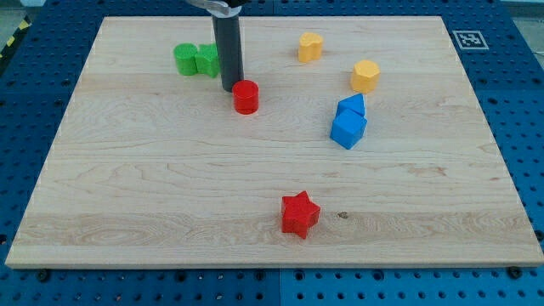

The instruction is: Move the red circle towards the bottom of the board

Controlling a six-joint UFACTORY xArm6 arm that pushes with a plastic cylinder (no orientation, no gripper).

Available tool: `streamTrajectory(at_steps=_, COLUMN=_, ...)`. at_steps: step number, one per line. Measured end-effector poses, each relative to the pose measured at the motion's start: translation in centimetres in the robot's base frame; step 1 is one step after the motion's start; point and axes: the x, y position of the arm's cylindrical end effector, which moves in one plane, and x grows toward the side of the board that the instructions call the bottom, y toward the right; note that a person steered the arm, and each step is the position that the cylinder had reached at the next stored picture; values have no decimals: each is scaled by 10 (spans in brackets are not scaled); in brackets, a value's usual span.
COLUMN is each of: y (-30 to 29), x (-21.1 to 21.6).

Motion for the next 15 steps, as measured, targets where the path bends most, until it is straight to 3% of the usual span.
streamTrajectory(at_steps=7, y=38, x=-23)
streamTrajectory(at_steps=11, y=33, x=63)
streamTrajectory(at_steps=15, y=-14, x=50)
